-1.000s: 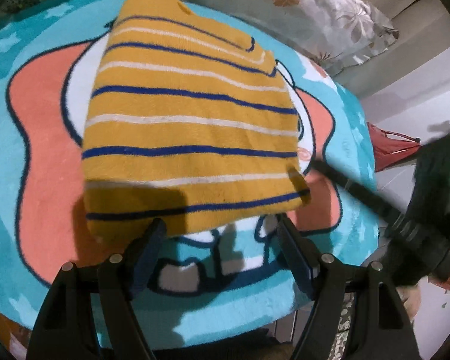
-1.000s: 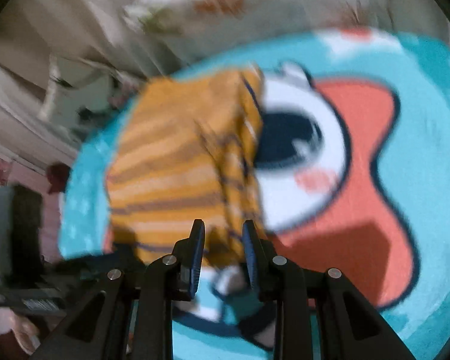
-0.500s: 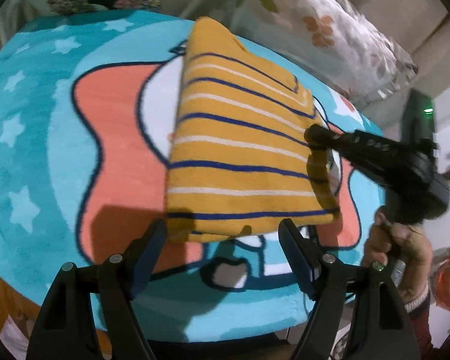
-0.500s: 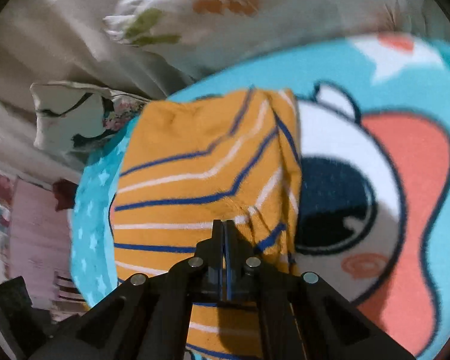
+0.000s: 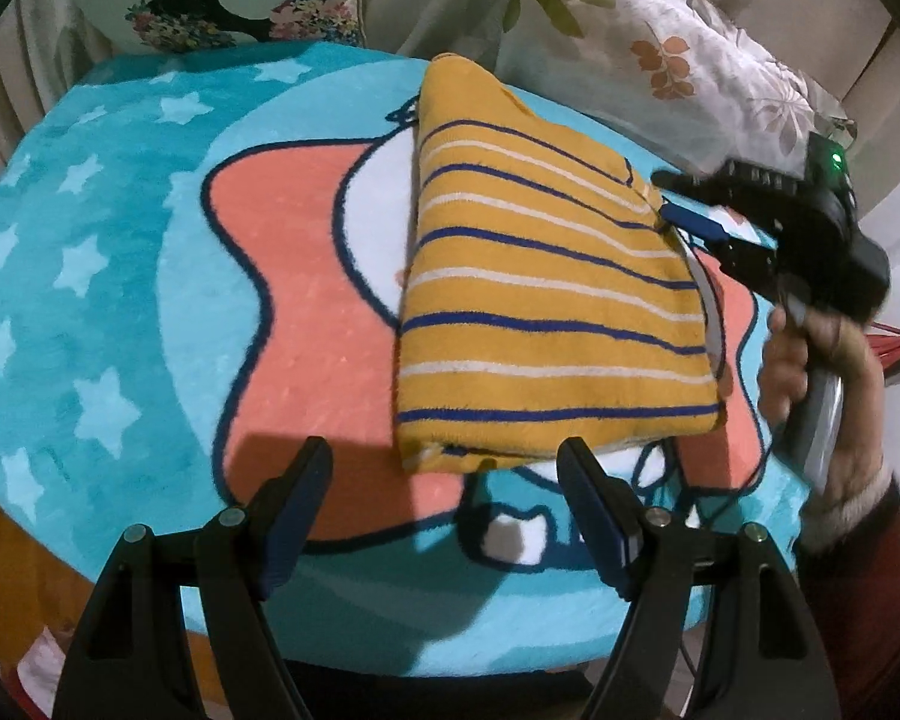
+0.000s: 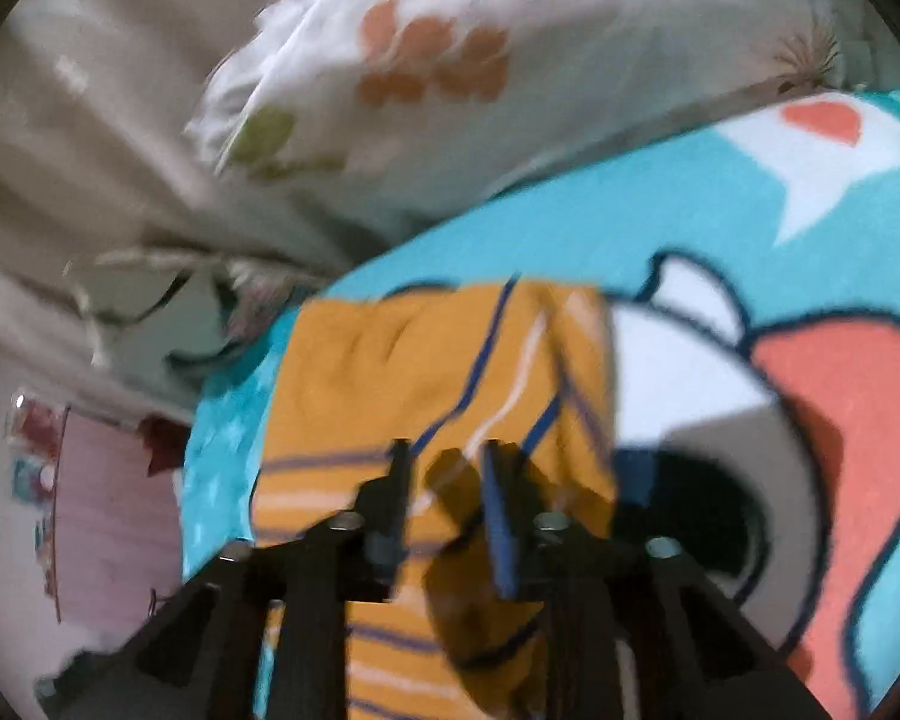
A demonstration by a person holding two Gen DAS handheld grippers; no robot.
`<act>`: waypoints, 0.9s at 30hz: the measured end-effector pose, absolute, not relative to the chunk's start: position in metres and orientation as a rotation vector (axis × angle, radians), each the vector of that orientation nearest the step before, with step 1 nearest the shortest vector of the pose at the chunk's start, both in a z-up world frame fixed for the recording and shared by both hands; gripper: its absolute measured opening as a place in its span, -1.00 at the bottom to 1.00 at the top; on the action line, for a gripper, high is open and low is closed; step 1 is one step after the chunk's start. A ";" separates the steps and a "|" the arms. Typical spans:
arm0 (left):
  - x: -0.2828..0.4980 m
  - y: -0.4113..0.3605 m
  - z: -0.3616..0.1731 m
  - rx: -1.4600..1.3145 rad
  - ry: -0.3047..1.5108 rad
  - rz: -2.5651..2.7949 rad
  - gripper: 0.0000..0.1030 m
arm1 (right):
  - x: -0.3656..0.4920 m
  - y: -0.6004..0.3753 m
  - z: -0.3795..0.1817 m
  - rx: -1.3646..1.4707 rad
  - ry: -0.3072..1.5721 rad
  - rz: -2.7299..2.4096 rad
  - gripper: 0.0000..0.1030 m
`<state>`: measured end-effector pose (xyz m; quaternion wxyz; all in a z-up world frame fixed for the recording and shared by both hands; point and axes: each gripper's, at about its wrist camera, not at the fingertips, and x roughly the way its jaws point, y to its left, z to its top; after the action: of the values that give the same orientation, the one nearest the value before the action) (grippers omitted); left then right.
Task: Fold small clothes
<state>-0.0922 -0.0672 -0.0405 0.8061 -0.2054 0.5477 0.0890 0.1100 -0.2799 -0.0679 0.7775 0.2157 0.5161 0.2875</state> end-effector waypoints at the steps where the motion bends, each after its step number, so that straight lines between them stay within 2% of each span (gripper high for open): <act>1: -0.093 -0.068 -0.040 -0.433 1.173 0.197 0.48 | 0.117 -0.280 -0.071 0.499 1.129 0.626 -0.23; 3: -0.095 -0.069 -0.038 -0.415 1.175 0.205 0.48 | 0.134 -0.276 -0.087 0.515 1.192 0.636 -0.22; 4: -0.096 -0.069 -0.037 -0.402 1.174 0.207 0.48 | 0.140 -0.274 -0.095 0.473 1.216 0.605 -0.35; 6: -0.097 -0.070 -0.033 -0.372 1.164 0.205 0.48 | 0.141 -0.277 -0.094 0.462 1.198 0.582 -0.46; 9: -0.096 -0.071 -0.028 -0.303 1.133 0.211 0.48 | 0.128 -0.285 -0.075 0.380 1.143 0.499 -0.24; 12: -0.091 -0.069 -0.026 -0.275 1.114 0.207 0.48 | 0.107 -0.290 -0.059 0.304 1.110 0.502 -0.21; 18: -0.085 -0.065 -0.018 -0.241 1.050 0.193 0.48 | 0.044 -0.291 -0.033 0.154 1.037 0.450 0.00; 27: -0.098 -0.060 0.021 -0.145 0.869 0.208 0.50 | -0.026 -0.297 -0.032 0.143 1.054 0.370 0.04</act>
<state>-0.0983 -0.0595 0.0213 0.8993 -0.0701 0.4197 0.1007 -0.0255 -0.2969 -0.0319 0.8455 0.0678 0.4997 0.1752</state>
